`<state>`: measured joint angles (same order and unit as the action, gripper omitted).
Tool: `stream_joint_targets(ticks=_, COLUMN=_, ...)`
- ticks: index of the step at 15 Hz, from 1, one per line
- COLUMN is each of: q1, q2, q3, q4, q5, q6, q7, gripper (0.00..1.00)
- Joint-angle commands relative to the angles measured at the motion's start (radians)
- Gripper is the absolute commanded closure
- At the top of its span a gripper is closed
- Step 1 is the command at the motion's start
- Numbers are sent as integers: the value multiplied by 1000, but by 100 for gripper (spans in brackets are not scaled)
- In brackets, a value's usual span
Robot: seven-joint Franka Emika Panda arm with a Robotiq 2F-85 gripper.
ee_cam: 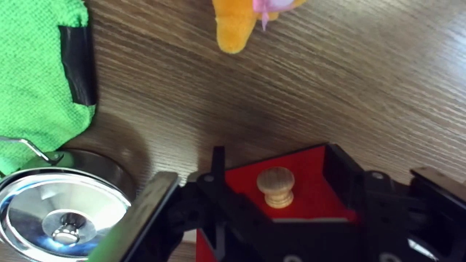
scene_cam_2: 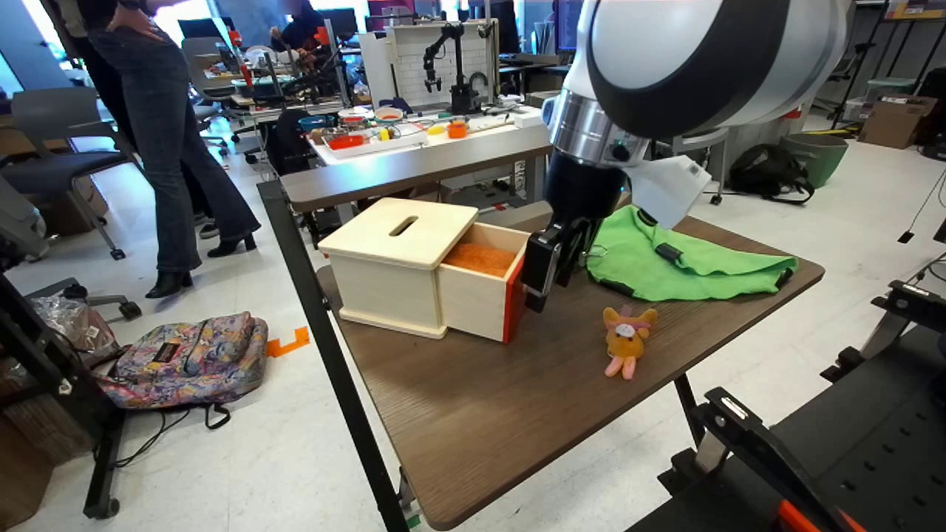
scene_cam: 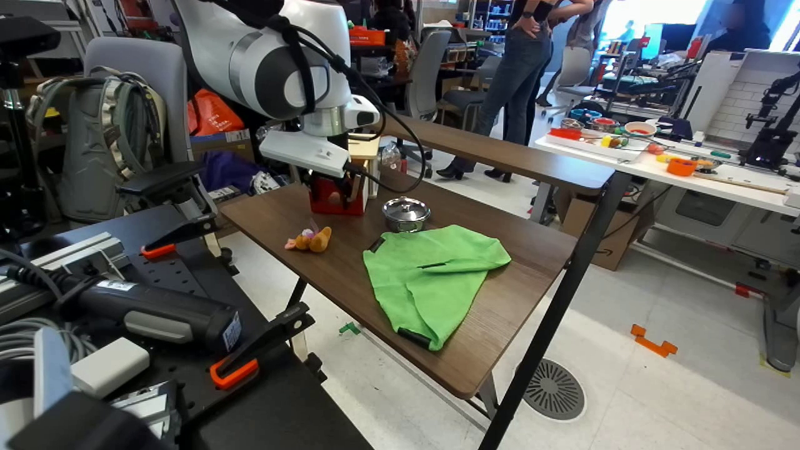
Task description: Open the drawer
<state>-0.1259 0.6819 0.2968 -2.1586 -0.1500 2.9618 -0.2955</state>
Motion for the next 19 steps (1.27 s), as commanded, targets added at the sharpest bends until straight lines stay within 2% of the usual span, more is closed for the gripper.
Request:
stream_joint_targets(ticks=1, q1=-16, q2=-36, q3=18, q4=-23, q5=34, q6=-43, q7=-16, gripper=1)
stream_joint_targets(ticks=6, q1=-13, q2=-45, q3=17, q4=-20, q5=52, q6=-69, q7=-14, gripper=0)
stream_joint_targets(ticks=10, q1=-6, q2=-116, q3=41, q4=-23, q5=80, q6=-123, q7=-9, gripper=0)
stream_joint_targets(ticks=14, q1=-52, q2=-223, q3=160, q4=-22, q5=213, q6=-215, q7=-55, gripper=0)
stream_joint_targets(ticks=15, q1=14, q2=-153, q3=75, q4=5, q5=177, q6=-158, q7=-37, gripper=0)
stream_joint_targets(ticks=19, q1=13, q2=-220, q3=109, q4=-6, q5=226, q6=-198, q7=-48, gripper=0)
